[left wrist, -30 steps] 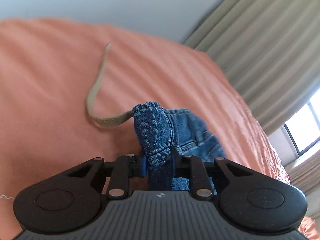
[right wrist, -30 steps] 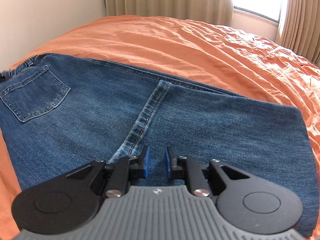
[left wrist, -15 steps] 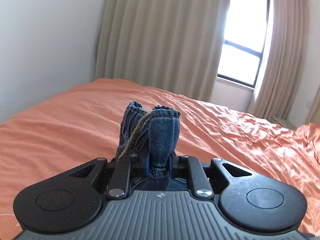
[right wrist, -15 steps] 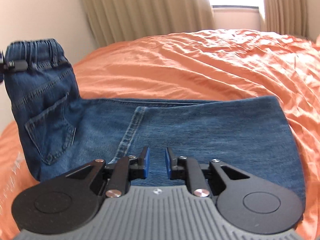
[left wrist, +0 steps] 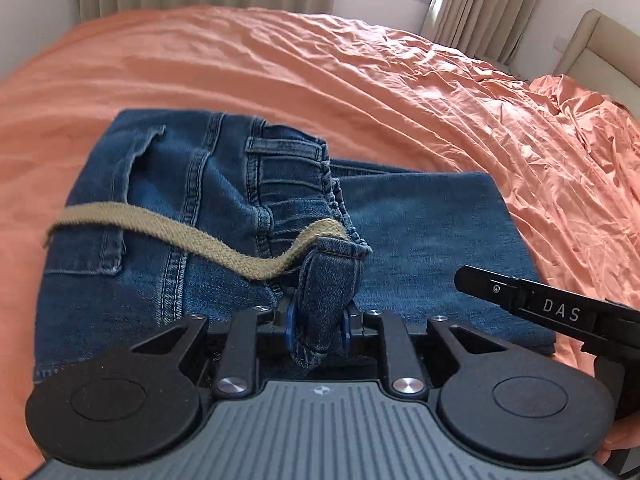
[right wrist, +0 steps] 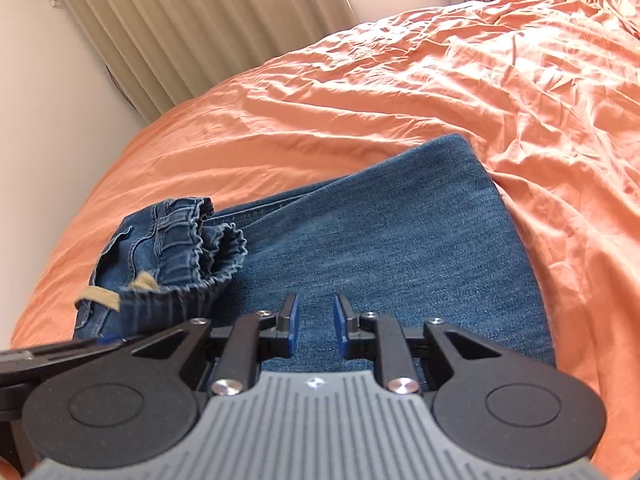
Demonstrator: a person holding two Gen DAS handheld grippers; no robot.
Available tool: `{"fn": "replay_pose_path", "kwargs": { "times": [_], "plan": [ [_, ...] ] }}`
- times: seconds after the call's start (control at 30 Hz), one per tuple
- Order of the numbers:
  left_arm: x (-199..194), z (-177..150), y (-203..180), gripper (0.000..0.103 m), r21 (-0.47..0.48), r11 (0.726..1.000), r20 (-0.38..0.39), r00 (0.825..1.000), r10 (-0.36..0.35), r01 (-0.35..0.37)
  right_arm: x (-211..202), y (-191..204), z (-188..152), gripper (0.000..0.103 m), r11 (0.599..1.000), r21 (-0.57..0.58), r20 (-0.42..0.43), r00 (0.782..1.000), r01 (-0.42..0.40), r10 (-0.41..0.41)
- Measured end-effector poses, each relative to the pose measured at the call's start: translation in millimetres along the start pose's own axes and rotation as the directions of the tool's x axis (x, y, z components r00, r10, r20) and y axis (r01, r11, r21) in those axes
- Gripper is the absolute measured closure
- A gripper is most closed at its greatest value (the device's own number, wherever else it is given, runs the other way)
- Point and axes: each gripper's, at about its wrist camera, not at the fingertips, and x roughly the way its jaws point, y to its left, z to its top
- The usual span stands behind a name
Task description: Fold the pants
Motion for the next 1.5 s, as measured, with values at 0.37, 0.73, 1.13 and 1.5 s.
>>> {"fn": "replay_pose_path", "kwargs": {
  "times": [0.37, 0.73, 1.13, 1.5],
  "plan": [
    [-29, 1, 37, 0.044, -0.209, 0.917, -0.008, 0.937, -0.348, 0.339, -11, 3, 0, 0.076, 0.998, -0.002, 0.018, 0.998, -0.064, 0.064],
    [-71, 19, 82, 0.044, -0.022, 0.993, 0.114, 0.987, -0.113, 0.116, 6, 26, 9, 0.07, 0.961, 0.035, 0.033, 0.961, -0.275, 0.274],
    [-38, 46, 155, 0.044, -0.138, 0.987, 0.121, 0.99, -0.07, 0.086, 71, 35, 22, 0.069, 0.943, 0.154, -0.039, 0.952, -0.296, 0.305],
    [-36, 53, 154, 0.044, -0.119, 0.988, 0.149, 0.985, -0.081, 0.099, 25, 28, 32, 0.103, 0.879, 0.137, 0.016, 0.888, -0.456, 0.459]
  ]
}}
